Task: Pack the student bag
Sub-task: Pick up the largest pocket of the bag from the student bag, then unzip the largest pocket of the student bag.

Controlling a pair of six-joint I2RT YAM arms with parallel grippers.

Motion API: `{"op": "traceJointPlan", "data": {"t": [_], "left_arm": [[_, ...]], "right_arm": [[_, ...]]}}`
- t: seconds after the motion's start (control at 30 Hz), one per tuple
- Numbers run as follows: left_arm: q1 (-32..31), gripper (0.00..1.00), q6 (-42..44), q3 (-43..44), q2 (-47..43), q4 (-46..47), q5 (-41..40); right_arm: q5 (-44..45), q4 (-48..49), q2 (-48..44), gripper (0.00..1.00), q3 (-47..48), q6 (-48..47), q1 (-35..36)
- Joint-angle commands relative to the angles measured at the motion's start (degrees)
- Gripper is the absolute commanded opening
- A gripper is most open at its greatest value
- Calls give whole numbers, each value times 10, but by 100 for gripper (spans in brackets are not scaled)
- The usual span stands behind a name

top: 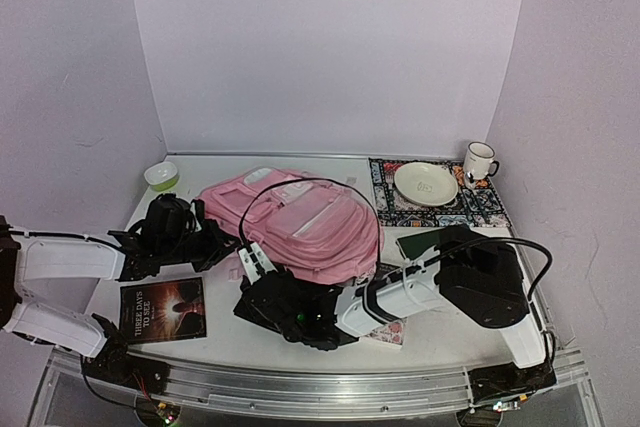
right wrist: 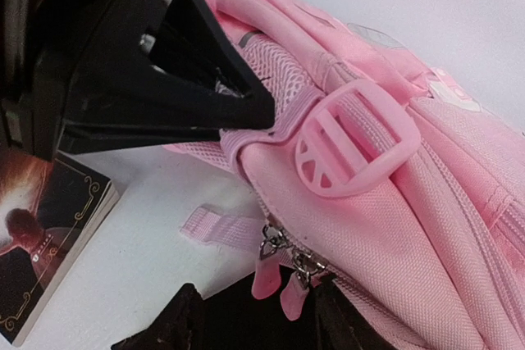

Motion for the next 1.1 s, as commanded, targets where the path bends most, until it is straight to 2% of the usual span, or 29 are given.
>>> {"op": "traceJointPlan", "data": {"t": [0.0,0.27,0.5,0.8,1.07], "left_arm": [[-17,0,5,14,-14,46,30],[-19,0,5,14,-16,46,30],[-20,0,10,20,-11,46,28],[-20,0,21,29,-2,45,15],[-20,0,30,30,-11,45,4]], "right_arm": [[70,43,21,43,30,-15,-8],[71,51,33,30,22,-3,-23],[17,54,22,1,4,-2,-29],[-57,55,-43,0,-96,20,-29],[-79,60,-50,0,-114,10,-29]]}}
